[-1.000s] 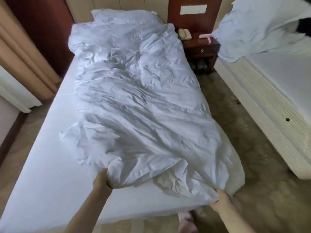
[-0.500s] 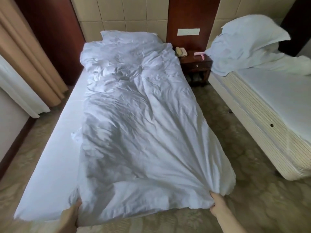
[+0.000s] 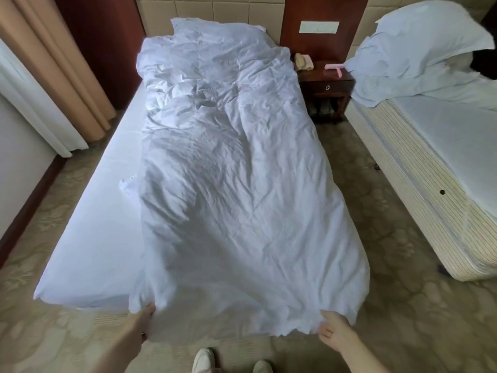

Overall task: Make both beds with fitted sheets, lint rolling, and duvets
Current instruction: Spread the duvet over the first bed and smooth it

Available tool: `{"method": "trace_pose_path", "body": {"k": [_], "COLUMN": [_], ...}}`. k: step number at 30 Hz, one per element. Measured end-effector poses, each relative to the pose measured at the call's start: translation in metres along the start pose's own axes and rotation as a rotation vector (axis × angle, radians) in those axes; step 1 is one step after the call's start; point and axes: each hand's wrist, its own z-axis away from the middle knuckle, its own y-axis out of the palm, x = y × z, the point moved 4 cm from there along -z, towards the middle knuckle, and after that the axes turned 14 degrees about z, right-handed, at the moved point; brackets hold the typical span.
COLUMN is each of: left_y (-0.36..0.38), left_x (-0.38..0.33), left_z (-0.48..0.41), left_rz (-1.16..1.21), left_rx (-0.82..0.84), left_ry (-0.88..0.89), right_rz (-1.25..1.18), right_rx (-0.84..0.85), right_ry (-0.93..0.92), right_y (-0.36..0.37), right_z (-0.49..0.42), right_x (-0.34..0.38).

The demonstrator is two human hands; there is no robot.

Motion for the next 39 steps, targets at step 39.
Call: {"method": "trace_pose_path", "body": {"k": [39], "left_y": [0.103], "left_x": [-0.308], "left_z": [-0.413], "left_rz": [-0.025], "left_rx": [0.354], "left_ry": [-0.22], "right_rz": [0.754], "right_rx": [0.277], "right_ry": [-0.231], "right_y": [0.611], "right_z": [-0.012], "right_x": [0.173]}}
